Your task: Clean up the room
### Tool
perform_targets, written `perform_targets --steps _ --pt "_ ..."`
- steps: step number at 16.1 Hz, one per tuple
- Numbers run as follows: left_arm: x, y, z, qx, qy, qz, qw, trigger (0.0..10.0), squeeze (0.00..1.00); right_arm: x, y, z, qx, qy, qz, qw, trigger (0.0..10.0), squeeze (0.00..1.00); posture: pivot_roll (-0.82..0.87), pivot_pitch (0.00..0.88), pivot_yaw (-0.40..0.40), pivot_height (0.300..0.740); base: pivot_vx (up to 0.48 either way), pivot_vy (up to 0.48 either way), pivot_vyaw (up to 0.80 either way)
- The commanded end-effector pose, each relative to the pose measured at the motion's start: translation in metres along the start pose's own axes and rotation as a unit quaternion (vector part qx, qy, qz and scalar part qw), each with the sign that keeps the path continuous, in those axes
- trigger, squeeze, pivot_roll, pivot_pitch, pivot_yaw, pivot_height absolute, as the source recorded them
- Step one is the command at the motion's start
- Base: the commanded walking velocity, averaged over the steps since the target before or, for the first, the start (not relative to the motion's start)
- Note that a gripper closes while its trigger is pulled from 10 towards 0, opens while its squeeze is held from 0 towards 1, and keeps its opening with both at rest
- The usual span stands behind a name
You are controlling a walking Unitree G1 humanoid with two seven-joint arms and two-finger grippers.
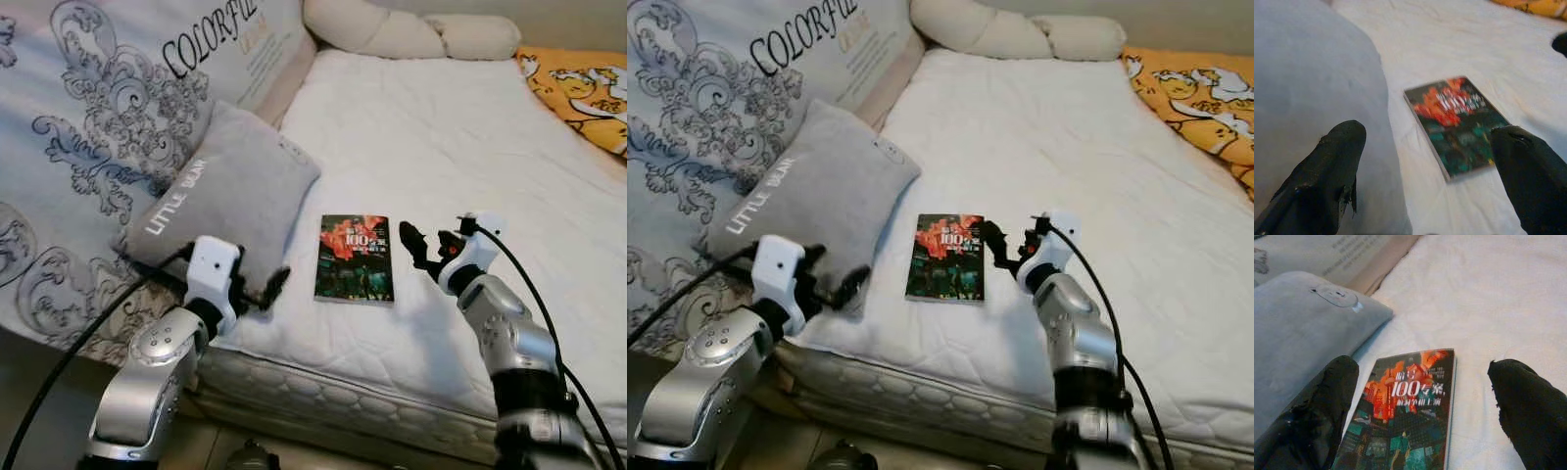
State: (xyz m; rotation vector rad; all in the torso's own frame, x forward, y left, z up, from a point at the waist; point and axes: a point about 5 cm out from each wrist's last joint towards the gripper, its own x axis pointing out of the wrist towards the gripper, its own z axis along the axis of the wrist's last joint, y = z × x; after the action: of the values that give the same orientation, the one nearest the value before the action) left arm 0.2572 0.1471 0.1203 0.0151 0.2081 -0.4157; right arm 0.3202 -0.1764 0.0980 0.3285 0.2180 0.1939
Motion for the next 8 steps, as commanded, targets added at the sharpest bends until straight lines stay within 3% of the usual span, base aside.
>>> perform_targets --steps 1,2,4,5,6,8 --pt "-0.003 0.000 0.000 -0.005 0.011 0.016 1.000 10.0 0.38 -0.005 0.006 0.007 -0.032 -0.020 -0.009 0.999 10.0 1.00 0.01 0.000 0.024 0.740 0.000 0.000 0.00" --pt "-0.003 -0.001 -0.002 0.013 0.017 0.024 0.999 10.0 0.39 -0.009 0.009 0.006 -0.054 -0.027 -0.017 0.998 10.0 1.00 0.01 0.000 0.016 0.740 0.000 0.000 0.00" --pt "-0.005 0.006 0.000 -0.008 -0.001 0.074 0.997 10.0 0.44 -0.024 0.022 0.003 -0.053 -0.027 -0.032 0.998 10.0 1.00 0.02 0.000 0.002 0.740 0.000 0.000 0.00" --pt "-0.007 0.010 0.001 -0.014 -0.005 0.090 0.996 10.0 0.58 -0.029 0.024 0.000 -0.049 -0.022 -0.034 0.998 10.0 1.00 0.02 0.000 -0.004 0.740 0.000 0.000 0.00" --pt "-0.010 0.014 0.003 -0.030 -0.008 0.107 0.994 10.0 0.85 -0.037 0.025 -0.008 -0.048 -0.004 -0.040 0.998 10.0 1.00 0.03 0.000 -0.009 0.740 0.000 0.000 -0.57" --pt "-0.013 0.015 0.003 -0.020 -0.007 0.118 0.993 10.0 0.90 -0.045 0.024 -0.014 -0.056 0.007 -0.049 0.997 10.0 1.00 0.03 0.000 -0.010 0.740 0.000 0.000 -0.80"
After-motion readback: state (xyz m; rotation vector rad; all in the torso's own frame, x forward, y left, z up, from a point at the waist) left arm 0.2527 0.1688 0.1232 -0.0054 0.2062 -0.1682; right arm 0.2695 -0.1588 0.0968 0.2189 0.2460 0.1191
